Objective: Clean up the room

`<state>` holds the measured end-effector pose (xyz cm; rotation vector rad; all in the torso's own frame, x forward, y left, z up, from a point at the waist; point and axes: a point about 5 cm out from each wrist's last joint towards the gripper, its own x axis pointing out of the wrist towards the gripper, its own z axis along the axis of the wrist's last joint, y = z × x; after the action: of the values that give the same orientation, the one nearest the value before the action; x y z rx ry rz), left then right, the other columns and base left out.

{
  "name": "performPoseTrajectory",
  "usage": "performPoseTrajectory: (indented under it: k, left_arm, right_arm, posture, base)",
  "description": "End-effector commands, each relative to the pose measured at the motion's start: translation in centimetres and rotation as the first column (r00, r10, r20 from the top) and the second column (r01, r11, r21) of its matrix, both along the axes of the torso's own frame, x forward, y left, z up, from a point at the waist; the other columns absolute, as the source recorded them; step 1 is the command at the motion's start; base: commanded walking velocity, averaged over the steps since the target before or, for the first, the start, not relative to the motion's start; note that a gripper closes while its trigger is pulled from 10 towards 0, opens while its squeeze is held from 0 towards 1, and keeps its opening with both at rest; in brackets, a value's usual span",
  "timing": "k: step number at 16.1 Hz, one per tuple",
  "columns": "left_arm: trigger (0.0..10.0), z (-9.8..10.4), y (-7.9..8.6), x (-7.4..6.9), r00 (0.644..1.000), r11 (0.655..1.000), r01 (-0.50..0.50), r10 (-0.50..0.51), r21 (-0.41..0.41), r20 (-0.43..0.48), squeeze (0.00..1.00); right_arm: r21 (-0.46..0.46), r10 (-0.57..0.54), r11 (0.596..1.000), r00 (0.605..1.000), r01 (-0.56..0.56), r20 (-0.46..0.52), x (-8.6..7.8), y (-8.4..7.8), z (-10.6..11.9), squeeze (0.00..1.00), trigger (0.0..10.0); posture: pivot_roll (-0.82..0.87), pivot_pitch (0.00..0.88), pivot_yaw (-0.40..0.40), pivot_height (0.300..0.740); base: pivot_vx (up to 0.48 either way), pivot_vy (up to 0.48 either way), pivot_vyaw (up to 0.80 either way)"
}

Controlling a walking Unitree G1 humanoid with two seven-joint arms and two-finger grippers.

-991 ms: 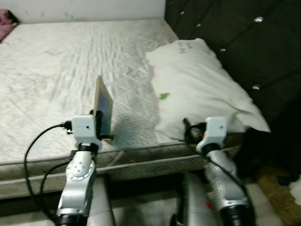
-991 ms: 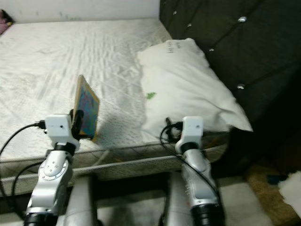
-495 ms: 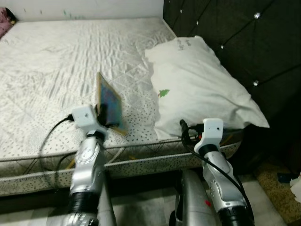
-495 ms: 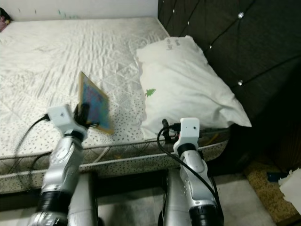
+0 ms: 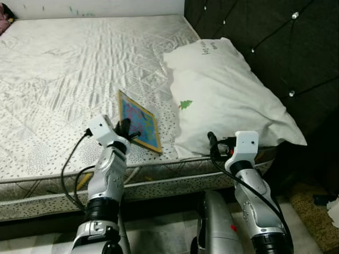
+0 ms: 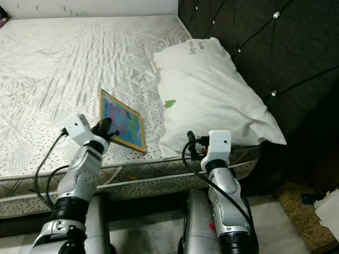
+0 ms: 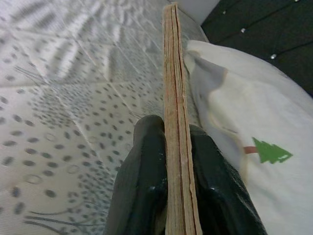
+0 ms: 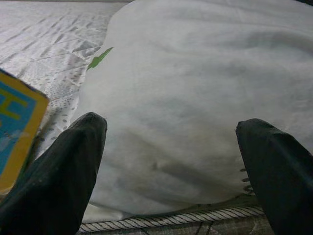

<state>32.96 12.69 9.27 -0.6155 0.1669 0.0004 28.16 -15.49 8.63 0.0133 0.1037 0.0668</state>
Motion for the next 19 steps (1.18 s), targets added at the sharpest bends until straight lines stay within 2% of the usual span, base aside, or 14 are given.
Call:
performPoseTrajectory:
  k: [1, 3, 4, 7, 10, 12, 14, 15, 16, 17, 19]
  left_arm:
    - [10.0, -0.3, -2.0, -0.1, 0.995, 0.994, 0.094, -0.096, -0.053, -0.036, 0.0]
    - [10.0, 0.0, -2.7, 0.0, 0.988, 0.986, 0.144, -0.147, -0.081, -0.035, 0.0]
    - [10.0, -0.4, -3.0, -0.1, 0.981, 0.981, 0.179, -0.184, -0.074, -0.063, 0.0]
    - [10.0, -2.6, -2.5, -0.2, 0.963, 0.977, 0.203, -0.213, -0.071, -0.168, 0.0]
    - [10.0, -2.9, -1.2, 0.4, 0.971, 0.984, 0.173, -0.176, -0.033, -0.163, 0.0]
    - [10.0, -2.8, -0.1, 1.0, 0.979, 0.99, 0.134, -0.139, -0.043, -0.151, 0.0]
    - [10.0, -3.0, 0.4, 1.3, 0.981, 0.991, 0.119, -0.126, -0.059, -0.15, 0.0]
    - [10.0, -3.8, 0.6, 1.1, 0.975, 0.99, 0.114, -0.127, -0.079, -0.183, 0.16]
    - [10.0, -4.5, 0.5, 0.8, 0.966, 0.988, 0.125, -0.141, -0.087, -0.215, 0.82]
    - [10.0, -4.9, 0.4, 0.6, 0.961, 0.987, 0.133, -0.151, -0.09, -0.232, 1.0]
    - [10.0, -6.2, 1.0, -0.1, 0.948, 0.99, 0.12, -0.137, -0.076, -0.286, 1.0]
  right_arm:
    - [-0.003, 0.003, 1.0, 1.0, -0.003, -0.007, 0.1, -0.1, 0.1, 0.0, 10.0]
    - [-0.002, 0.004, 1.0, 1.0, -0.004, -0.012, 0.2, -0.1, 0.0, 0.0, 10.0]
    - [-0.002, 0.005, 1.0, 1.0, -0.005, -0.016, 0.2, -0.1, 0.0, 0.0, 10.0]
    - [-0.001, 0.004, 1.0, 1.0, -0.004, -0.017, 0.3, -0.2, 0.0, 0.0, 10.0]
    - [0.005, -0.002, 1.0, 1.0, 0.002, -0.016, 0.4, -0.3, 0.0, 0.0, 10.0]
    - [0.004, -0.005, 1.0, 1.0, 0.005, -0.014, 0.6, -0.3, 0.1, 0.0, 10.0]
    - [0.002, -0.005, 1.0, 1.0, 0.005, -0.012, 0.7, -0.3, 0.1, 0.0, 10.0]
    - [0.001, -0.004, 1.0, 1.0, 0.004, -0.01, 0.7, -0.4, 0.2, 0.0, 10.0]
    - [0.0, -0.004, 1.0, 1.0, 0.004, -0.009, 0.8, -0.4, 0.2, 0.0, 10.0]
    - [0.0, -0.004, 1.0, 1.0, 0.004, -0.008, 0.8, -0.4, 0.2, 0.0, 10.0]
    - [-0.004, -0.004, 1.0, 1.0, 0.004, -0.004, 0.8, -0.4, 0.3, 0.0, 10.0]
  posture:
    - [-0.05, 0.0, -0.027, 0.516]
    - [-0.04, 0.0, -0.03, 0.516]
    - [-0.04, 0.0, -0.032, 0.516]
    - [-0.04, 0.0, -0.035, 0.516]
    - [-0.05, 0.0, -0.033, 0.516]
    - [-0.05, 0.0, -0.034, 0.516]
    - [-0.06, 0.0, -0.035, 0.516]
    - [-0.06, 0.0, -0.034, 0.516]
    - [-0.06, 0.0, -0.036, 0.516]
    - [-0.06, 0.0, -0.036, 0.516]
    - [-0.07, 0.0, -0.036, 0.516]
  base:
    - [0.0, 0.0, 0.0]
    - [0.0, 0.0, 0.0]
    - [0.0, 0.0, 0.0]
    - [0.0, 0.0, 0.0]
    - [0.0, 0.0, 0.0]
    - [0.0, 0.0, 0.0]
    - [0.0, 0.0, 0.0]
    - [0.0, 0.0, 0.0]
    - [0.0, 0.0, 0.0]
    - [0.0, 0.0, 0.0]
    - [0.0, 0.0, 0.0]
